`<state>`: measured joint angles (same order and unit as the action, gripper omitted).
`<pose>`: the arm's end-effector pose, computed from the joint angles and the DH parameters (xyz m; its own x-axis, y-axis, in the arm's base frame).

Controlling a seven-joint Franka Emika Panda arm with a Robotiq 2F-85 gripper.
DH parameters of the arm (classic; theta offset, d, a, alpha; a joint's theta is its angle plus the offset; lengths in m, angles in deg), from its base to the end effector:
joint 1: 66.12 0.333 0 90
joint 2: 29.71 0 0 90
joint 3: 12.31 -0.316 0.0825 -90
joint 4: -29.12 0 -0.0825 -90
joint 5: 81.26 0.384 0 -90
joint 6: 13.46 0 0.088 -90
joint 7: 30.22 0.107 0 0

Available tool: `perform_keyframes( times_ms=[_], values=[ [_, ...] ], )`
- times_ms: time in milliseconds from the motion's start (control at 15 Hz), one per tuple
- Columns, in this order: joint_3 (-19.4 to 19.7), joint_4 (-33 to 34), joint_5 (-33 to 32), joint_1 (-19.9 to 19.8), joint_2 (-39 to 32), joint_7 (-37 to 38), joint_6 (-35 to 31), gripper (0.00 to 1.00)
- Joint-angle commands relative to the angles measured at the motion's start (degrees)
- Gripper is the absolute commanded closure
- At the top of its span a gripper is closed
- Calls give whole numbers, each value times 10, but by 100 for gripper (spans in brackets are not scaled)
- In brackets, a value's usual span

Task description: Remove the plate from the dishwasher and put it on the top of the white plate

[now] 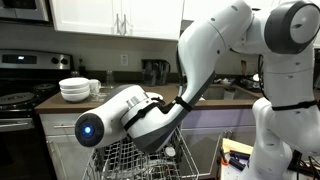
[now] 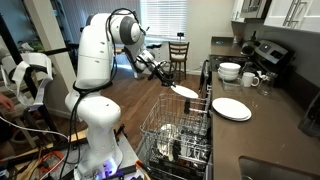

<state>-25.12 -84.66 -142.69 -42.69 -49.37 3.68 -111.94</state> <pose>0.5049 0.2634 0.2942 0.8785 0.4464 -0.1700 0.3642 -0.3956 0.8431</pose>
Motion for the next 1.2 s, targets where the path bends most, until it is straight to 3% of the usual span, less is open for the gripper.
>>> perform_keyframes(
  times_ms=[0, 800, 1133],
  values=[
    [-7, 3, -36, 6, -1, 28, 21, 98],
    [-24, -18, -59, 23, 15, 131, 92, 98],
    [-27, -60, -64, 11, 43, 168, 95, 98]
  ],
)
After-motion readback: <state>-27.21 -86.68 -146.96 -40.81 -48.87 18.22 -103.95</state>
